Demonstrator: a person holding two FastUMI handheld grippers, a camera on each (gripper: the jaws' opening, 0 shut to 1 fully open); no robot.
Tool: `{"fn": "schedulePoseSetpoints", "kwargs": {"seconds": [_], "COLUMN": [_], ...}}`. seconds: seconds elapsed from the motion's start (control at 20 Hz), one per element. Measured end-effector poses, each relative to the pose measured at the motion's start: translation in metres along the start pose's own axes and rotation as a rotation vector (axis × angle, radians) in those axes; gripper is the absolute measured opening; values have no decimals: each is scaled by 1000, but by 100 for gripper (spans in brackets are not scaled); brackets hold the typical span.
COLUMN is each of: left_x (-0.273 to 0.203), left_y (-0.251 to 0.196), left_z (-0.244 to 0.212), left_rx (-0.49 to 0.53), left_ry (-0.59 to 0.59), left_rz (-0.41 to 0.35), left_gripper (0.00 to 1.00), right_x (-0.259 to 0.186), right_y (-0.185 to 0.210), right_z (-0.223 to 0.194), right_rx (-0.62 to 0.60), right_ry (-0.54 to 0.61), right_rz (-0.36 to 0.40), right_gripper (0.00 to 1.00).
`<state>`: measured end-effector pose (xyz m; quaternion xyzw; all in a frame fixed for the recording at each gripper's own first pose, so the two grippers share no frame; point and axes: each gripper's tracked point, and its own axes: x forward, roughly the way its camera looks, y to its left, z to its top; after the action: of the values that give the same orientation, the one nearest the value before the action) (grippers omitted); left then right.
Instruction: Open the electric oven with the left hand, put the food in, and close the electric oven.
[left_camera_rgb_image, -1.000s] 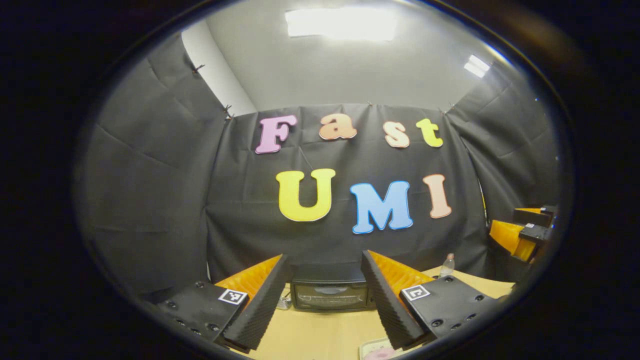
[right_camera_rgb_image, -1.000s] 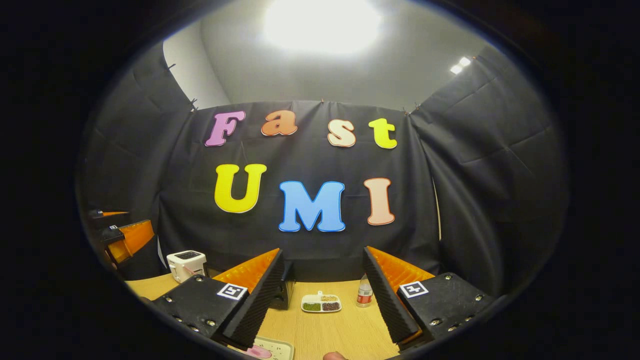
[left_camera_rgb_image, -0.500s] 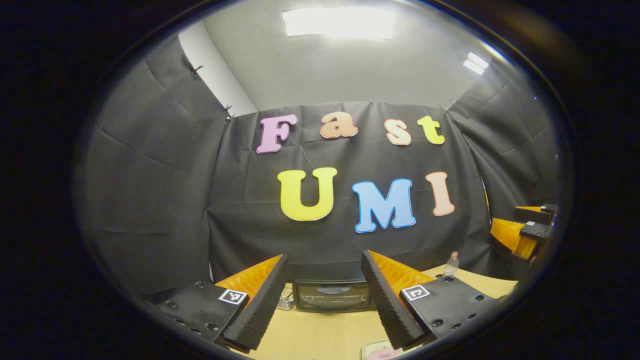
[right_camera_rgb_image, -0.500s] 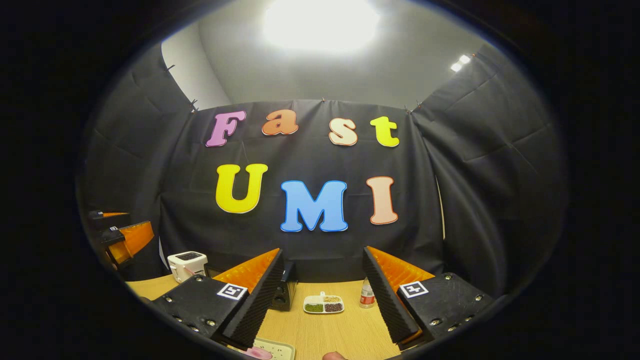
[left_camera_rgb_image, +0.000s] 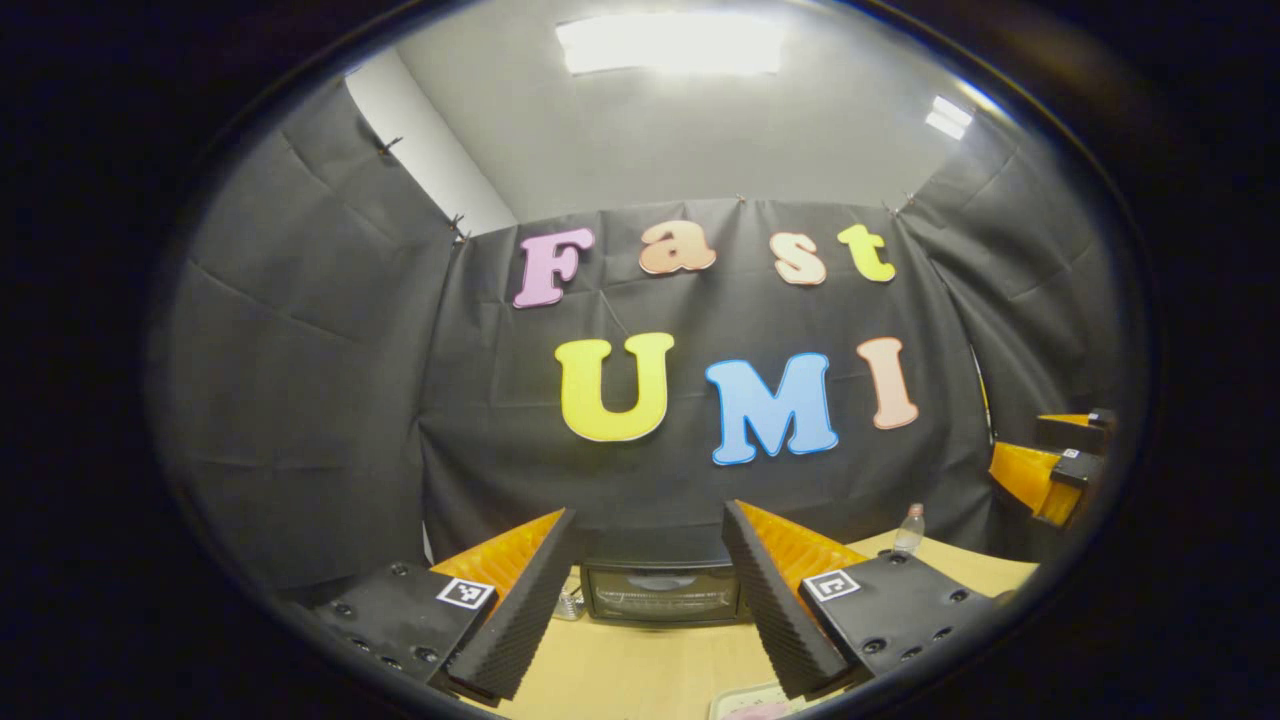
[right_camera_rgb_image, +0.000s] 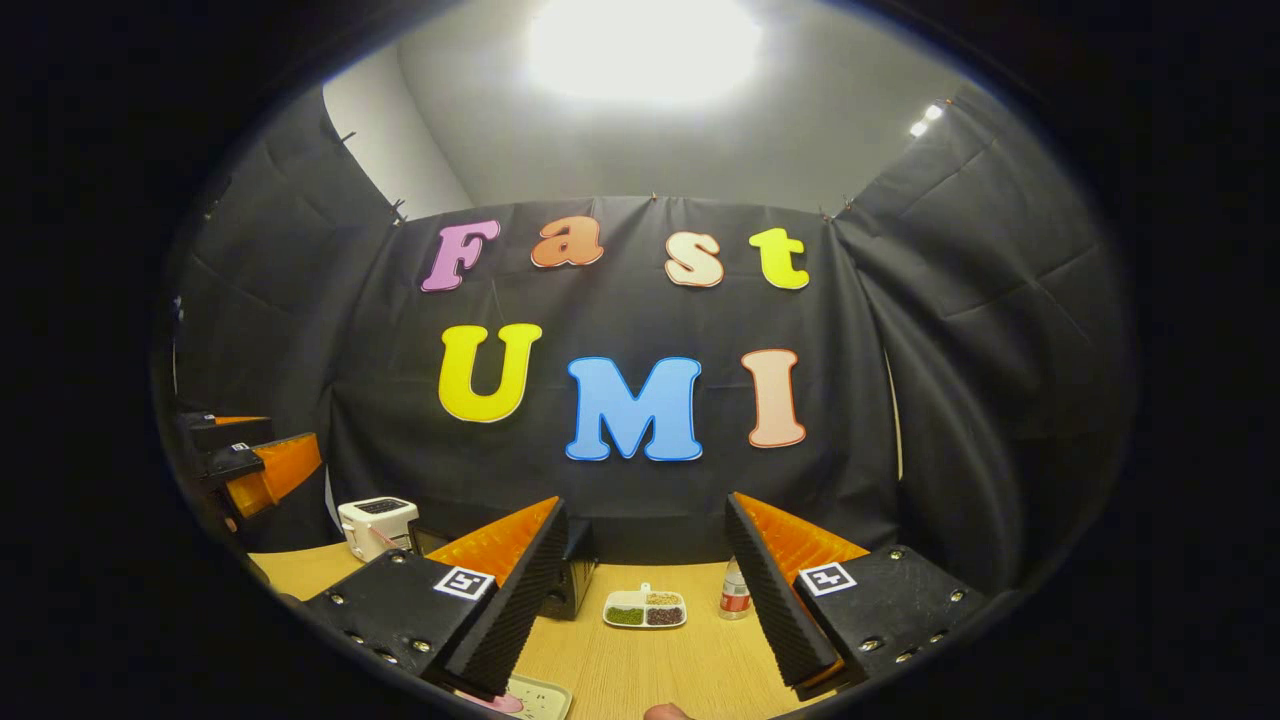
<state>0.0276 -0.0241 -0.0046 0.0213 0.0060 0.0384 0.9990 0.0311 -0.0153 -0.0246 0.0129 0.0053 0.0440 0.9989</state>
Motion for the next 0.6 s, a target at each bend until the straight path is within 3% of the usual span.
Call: {"fn": "schedulePoseSetpoints", "kwargs": {"seconds": [0.05, 0.1, 0.15, 0.3, 0.6], "left_x": [3, 5, 8, 29, 94], "left_y": [-3, -7, -10, -20, -17], "left_z": [1, 2, 1, -7, -32], "left_rx": [7, 14, 21, 16, 15], "left_ry": [-5, -10, -14, 4, 25], "left_rz": [7, 9, 10, -4, -37], "left_gripper": [91, 100, 91, 100, 100], "right_x": [1, 1, 1, 1, 23], "right_y": [-1, -3, -4, -5, -4], "right_z": [-2, -6, -9, -17, -23], "right_rx": [3, 7, 10, 14, 41], "right_ry": [0, 0, 7, 25, 21], "right_rz": [14, 28, 40, 60, 17], "right_gripper": [95, 95, 95, 95, 95]}}
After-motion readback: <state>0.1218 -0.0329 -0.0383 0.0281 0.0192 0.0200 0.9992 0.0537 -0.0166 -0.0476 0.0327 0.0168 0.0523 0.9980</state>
